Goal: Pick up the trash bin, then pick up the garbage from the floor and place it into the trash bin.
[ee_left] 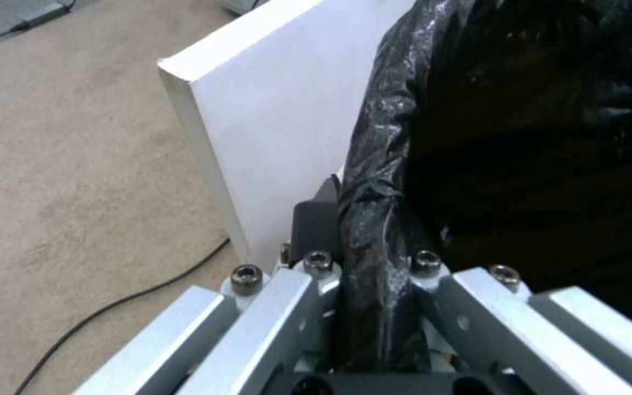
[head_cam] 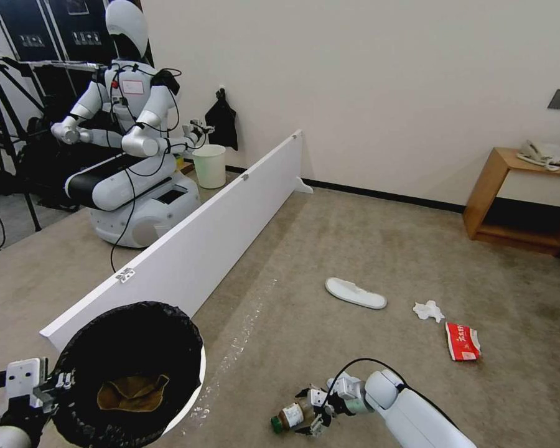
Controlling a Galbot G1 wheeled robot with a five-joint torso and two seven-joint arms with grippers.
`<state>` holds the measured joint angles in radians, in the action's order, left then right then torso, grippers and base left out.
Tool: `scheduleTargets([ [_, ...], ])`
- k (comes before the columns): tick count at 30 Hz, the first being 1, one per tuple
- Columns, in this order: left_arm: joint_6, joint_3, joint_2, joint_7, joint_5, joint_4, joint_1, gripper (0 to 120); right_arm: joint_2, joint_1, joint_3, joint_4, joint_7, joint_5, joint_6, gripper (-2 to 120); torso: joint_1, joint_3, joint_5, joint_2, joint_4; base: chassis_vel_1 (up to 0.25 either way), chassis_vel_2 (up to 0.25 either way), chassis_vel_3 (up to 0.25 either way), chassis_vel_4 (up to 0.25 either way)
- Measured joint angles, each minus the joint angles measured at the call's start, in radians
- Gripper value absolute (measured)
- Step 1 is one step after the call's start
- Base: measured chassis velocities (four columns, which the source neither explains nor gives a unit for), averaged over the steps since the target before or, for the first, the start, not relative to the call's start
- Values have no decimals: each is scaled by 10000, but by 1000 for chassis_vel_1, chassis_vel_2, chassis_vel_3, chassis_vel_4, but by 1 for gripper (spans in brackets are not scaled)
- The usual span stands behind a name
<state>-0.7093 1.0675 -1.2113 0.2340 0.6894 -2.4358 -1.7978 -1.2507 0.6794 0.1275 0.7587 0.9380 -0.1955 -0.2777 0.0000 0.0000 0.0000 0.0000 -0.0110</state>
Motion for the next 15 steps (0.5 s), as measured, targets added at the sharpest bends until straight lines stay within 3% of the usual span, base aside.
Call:
scheduleTargets([
  [1,0,0,0,0,0,0,0,3,0,0,0,0,0,0,0,68,0,0,0,0,0,0,0,0,0],
  [3,0,-11,0,0,0,5,0,3,36,31,-45,-5,20,-7,-12,57,0,0,0,0,0,0,0,0,0],
  [7,0,-20,0,0,1,5,2,3,58,51,-64,3,29,-7,-17,50,0,0,0,0,0,0,0,0,0],
  [9,0,-27,1,0,1,5,12,3,95,87,-88,61,67,6,-25,39,0,-1,0,0,0,0,0,0,0],
  [15,-1,-19,7,0,1,0,-16,3,109,105,-94,96,111,23,-29,30,0,-1,-1,1,-1,0,0,0,0],
])
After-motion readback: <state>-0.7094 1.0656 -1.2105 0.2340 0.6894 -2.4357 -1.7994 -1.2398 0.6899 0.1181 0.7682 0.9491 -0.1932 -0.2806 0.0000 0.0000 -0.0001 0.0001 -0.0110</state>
